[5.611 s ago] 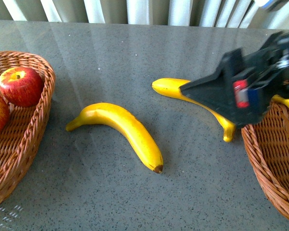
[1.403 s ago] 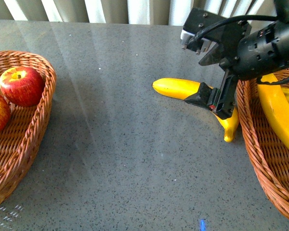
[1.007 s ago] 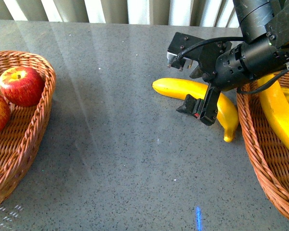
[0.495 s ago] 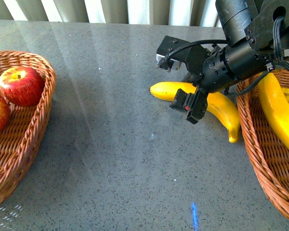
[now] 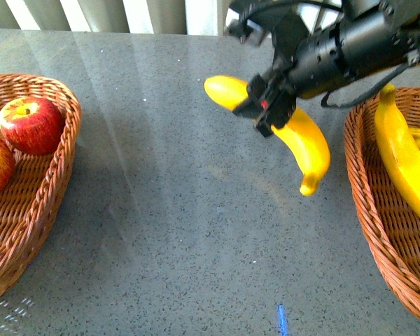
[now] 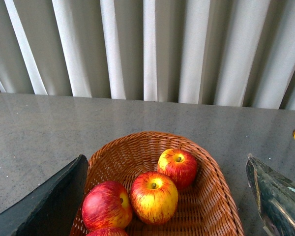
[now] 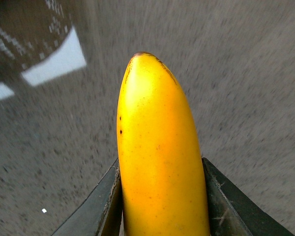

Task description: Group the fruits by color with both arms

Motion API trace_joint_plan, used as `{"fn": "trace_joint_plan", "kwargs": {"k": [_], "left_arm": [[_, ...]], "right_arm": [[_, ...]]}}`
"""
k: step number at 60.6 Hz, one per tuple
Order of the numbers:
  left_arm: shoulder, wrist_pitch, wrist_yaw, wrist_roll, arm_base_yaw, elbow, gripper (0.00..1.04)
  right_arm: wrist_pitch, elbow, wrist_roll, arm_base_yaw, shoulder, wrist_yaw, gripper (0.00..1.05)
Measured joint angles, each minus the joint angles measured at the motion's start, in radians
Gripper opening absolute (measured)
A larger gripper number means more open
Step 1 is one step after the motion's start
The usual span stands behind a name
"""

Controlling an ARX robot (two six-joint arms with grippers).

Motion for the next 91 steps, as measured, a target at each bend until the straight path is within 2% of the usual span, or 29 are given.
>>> {"fn": "trace_joint_plan", "kwargs": {"k": [13, 21, 29, 35, 46, 61, 84, 86, 91], "left_arm": [[0.0, 0.0, 0.0, 0.0, 0.0, 0.0, 0.96], [0.0, 0.0, 0.0, 0.0, 0.0, 0.0, 0.96], [0.0, 0.0, 0.0, 0.0, 0.0, 0.0, 0.96], [0.0, 0.0, 0.0, 0.0, 0.0, 0.0, 0.96], [0.0, 0.0, 0.0, 0.0, 0.0, 0.0, 0.96], [0.0, 0.0, 0.0, 0.0, 0.0, 0.0, 0.96], [0.0, 0.0, 0.0, 0.0, 0.0, 0.0, 0.96], [0.0, 0.0, 0.0, 0.0, 0.0, 0.0, 0.96], [0.0, 0.0, 0.0, 0.0, 0.0, 0.0, 0.96]], "right_arm": [[0.022, -0.119, 0.048, -0.009, -0.215, -0.095, 0.36], [0.03, -0.228, 0.055, -0.051, -0.348, -0.121, 0.36], [0.05, -0.334, 0.096, -0.145, -0.469, -0.125, 0.36], [0.067, -0.404, 0.129, -0.246, -0.552, -0.127, 0.36], [0.081, -0.49, 0.139, -0.412, -0.578, -0.094, 0.36], [0.116, -0.568, 0.159, -0.52, -0.544, -0.059, 0.36], [0.112, -0.617, 0.148, -0.638, -0.522, -0.058, 0.94], [0.111, -0.623, 0.148, -0.653, -0.53, -0.069, 0.97], [0.112, -0.637, 0.146, -0.7, -0.567, -0.105, 0.95]]}}
